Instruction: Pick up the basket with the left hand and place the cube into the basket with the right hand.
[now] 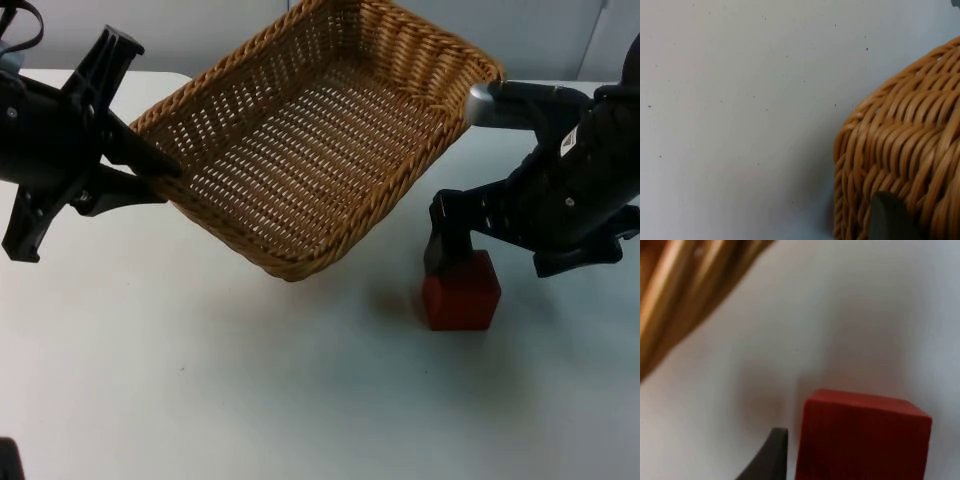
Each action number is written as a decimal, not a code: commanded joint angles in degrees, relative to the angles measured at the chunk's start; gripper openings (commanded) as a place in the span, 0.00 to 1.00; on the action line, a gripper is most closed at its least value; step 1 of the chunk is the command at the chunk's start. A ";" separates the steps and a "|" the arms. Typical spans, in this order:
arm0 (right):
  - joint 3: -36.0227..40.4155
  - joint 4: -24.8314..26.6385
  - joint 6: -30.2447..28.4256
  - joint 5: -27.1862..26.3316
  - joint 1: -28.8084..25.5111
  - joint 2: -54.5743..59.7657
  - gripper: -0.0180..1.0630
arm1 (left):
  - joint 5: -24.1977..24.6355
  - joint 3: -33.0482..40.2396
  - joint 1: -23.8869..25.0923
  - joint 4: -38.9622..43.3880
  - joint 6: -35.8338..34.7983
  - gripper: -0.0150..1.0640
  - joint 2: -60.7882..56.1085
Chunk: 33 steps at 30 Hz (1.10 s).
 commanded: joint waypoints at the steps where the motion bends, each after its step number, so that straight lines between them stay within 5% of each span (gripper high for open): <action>1: -0.48 0.16 -0.40 -0.64 -0.09 0.66 0.94 | 2.02 -0.58 -0.22 -1.23 -0.27 0.01 -0.82; 2: -0.48 0.16 -0.40 -0.64 0.01 0.74 0.91 | 2.02 -0.58 -0.22 -1.23 -0.27 0.01 -0.82; 5: -0.48 1.48 -0.40 -1.32 0.62 2.14 0.55 | 2.02 -0.58 -0.22 -1.23 -0.27 0.01 -0.82; 6: -0.48 1.48 -0.40 -1.32 0.62 2.14 0.55 | 2.02 -0.58 -0.22 -1.23 -0.27 0.01 -0.82; 10: -0.48 1.75 0.30 -3.21 1.22 2.86 0.04 | 2.02 -0.58 -0.22 -1.23 -0.27 0.01 -0.82; 19: -0.48 0.83 5.98 -1.52 -0.98 -0.09 0.02 | 2.02 -0.58 -0.22 -1.23 -0.27 0.01 -0.82; 23: -0.56 -9.23 14.26 -0.13 -4.26 -3.27 0.02 | 2.02 -0.58 -0.22 -1.23 -0.27 0.01 -0.82; 28: -4.48 -32.46 29.63 11.70 -9.58 -8.85 0.02 | 2.02 -0.58 -0.22 -1.23 -0.27 0.01 -0.82; 33: -12.74 -42.31 29.43 17.63 -9.69 -13.74 0.02 | 2.02 -0.58 -0.22 -1.23 -0.27 0.01 -0.82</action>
